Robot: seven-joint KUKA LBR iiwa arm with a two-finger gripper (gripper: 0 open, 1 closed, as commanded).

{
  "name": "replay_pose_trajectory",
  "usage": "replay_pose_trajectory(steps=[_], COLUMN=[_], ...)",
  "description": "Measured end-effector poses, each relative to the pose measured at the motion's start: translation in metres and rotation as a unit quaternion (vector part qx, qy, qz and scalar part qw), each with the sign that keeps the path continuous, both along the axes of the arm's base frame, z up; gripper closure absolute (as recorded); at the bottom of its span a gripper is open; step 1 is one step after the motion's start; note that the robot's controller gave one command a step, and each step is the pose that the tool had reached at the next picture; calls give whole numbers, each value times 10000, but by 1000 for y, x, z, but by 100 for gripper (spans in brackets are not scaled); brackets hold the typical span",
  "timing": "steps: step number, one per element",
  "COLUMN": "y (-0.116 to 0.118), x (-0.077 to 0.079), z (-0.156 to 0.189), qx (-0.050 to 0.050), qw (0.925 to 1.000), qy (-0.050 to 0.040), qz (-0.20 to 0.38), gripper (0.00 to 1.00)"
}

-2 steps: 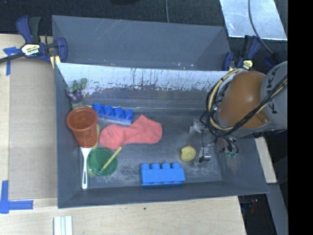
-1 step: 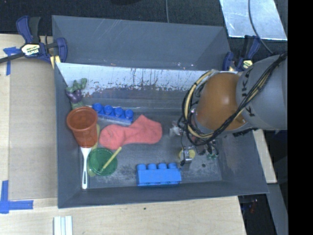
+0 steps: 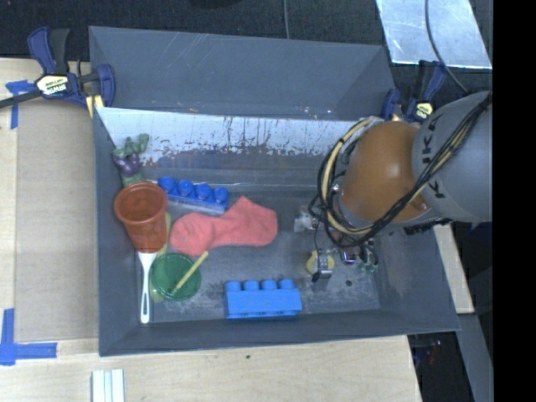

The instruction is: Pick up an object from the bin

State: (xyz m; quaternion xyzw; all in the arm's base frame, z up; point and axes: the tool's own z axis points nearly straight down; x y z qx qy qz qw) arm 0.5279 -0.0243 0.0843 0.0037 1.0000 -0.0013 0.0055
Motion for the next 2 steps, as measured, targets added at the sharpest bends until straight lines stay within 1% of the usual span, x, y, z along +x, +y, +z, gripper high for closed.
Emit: replay_pose_trajectory(steps=[1, 2], y=[46, 75], x=[39, 49], z=[-3, -5], qx=[-18, -12], qw=[9953, 9915], qy=[-1, -5], qz=[966, 1301], gripper=[0, 0])
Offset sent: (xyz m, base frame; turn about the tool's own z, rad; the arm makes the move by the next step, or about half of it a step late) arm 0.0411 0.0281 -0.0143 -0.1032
